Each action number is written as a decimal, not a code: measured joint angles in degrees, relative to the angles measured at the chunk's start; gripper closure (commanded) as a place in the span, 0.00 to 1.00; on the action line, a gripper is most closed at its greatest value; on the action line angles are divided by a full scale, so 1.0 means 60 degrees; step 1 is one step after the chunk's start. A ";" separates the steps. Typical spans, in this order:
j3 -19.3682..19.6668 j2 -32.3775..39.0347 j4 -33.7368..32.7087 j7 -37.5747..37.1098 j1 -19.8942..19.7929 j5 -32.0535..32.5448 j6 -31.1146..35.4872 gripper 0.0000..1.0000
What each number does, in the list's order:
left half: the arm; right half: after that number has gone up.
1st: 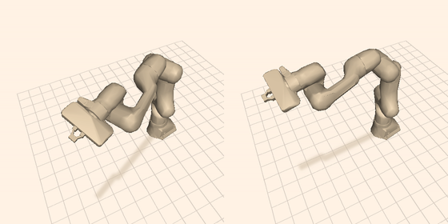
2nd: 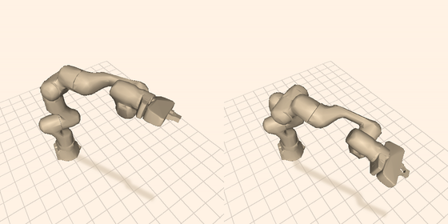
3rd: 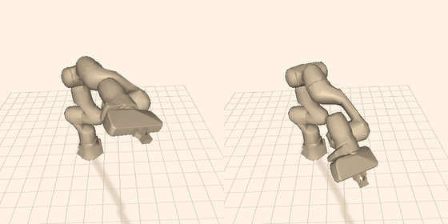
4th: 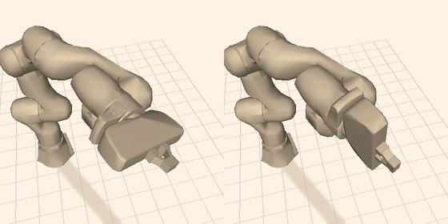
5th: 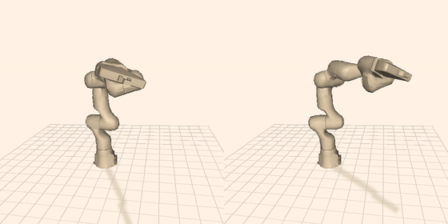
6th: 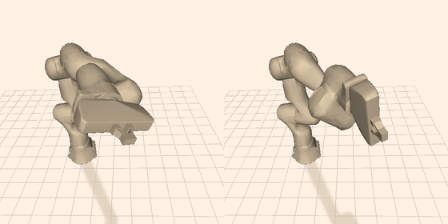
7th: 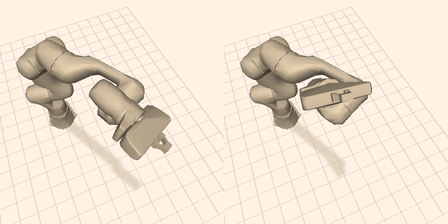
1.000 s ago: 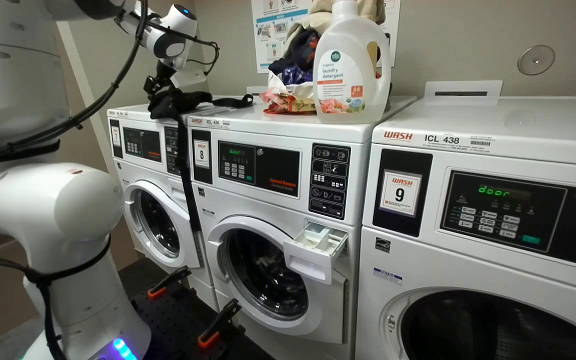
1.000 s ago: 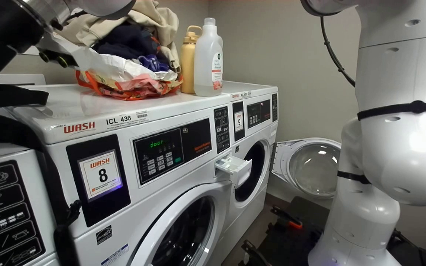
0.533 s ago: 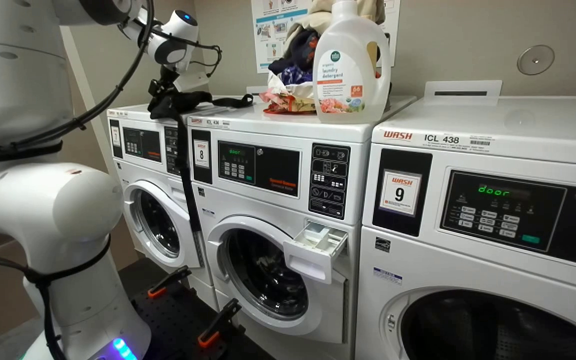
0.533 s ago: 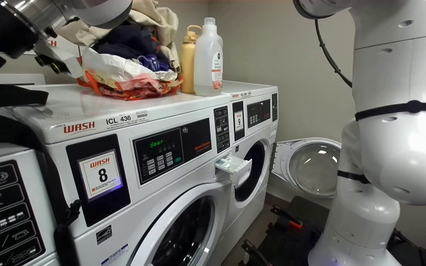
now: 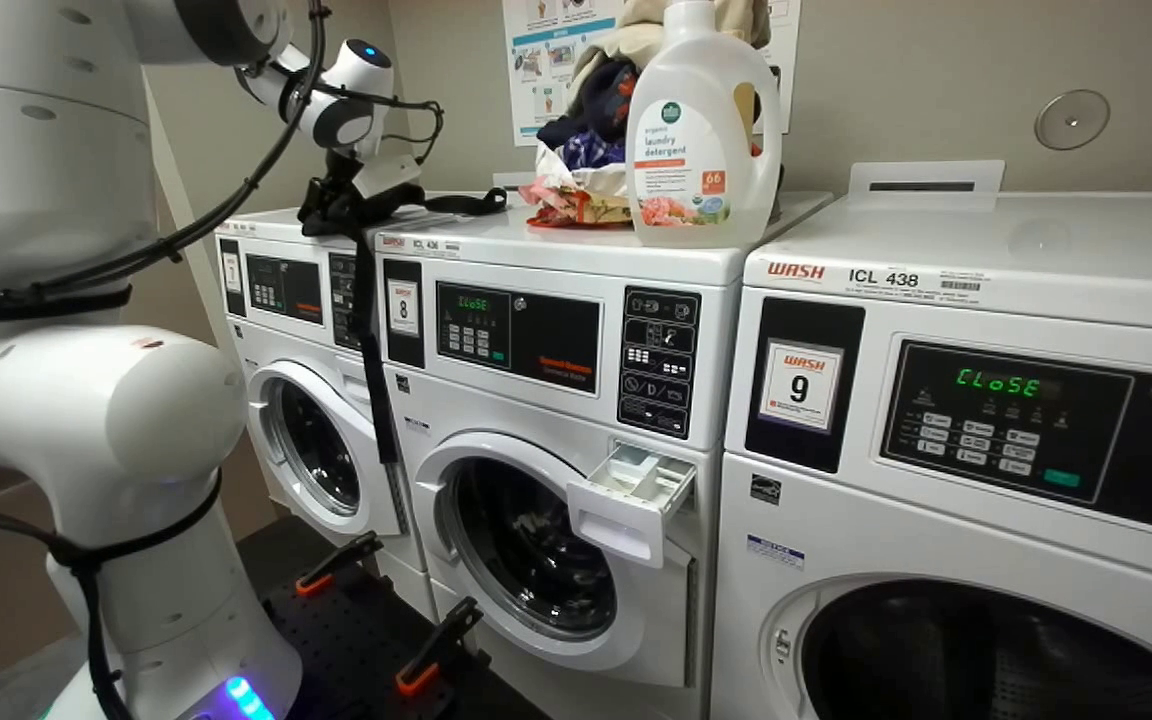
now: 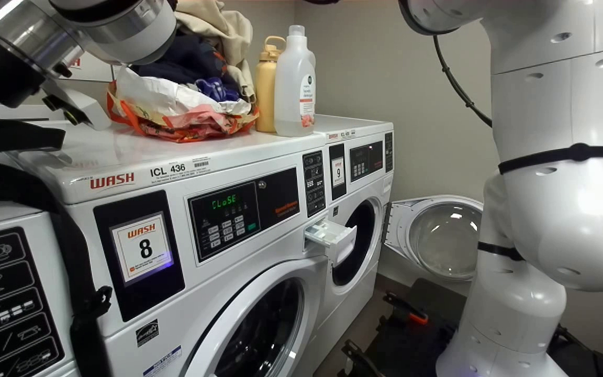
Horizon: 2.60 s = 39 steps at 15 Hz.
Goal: Place the fanny pack against the laundry
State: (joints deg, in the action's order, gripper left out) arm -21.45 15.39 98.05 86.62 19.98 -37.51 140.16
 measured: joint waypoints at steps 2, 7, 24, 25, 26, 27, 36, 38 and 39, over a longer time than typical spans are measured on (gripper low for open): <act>-0.0042 -0.0021 -0.0020 -0.0001 -0.0031 0.0042 0.0091 0.52; -0.0106 -0.0182 -0.0033 -0.0084 -0.0112 0.0036 0.0118 0.76; 0.1099 -0.0310 -0.0343 -0.1969 -0.1840 0.0037 0.0467 0.87; 0.1298 -0.0342 -0.0399 -0.2009 -0.2027 0.0207 0.0595 0.87; 0.1481 -0.0385 -0.0435 -0.2141 -0.2197 0.0426 0.0678 0.37; 0.1625 -0.0427 -0.0454 -0.2269 -0.2342 0.0628 0.0726 0.36; 0.1143 -0.0399 -0.1131 -0.2465 -0.2549 0.0420 -0.1901 0.00; 0.1047 -0.0212 -0.1475 -0.2488 -0.2431 0.0389 -0.2723 0.00; 0.1012 -0.0072 -0.1644 -0.2501 -0.2362 0.0389 -0.3145 0.00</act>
State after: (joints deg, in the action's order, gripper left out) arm -15.38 14.96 88.19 71.62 5.81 -35.17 121.29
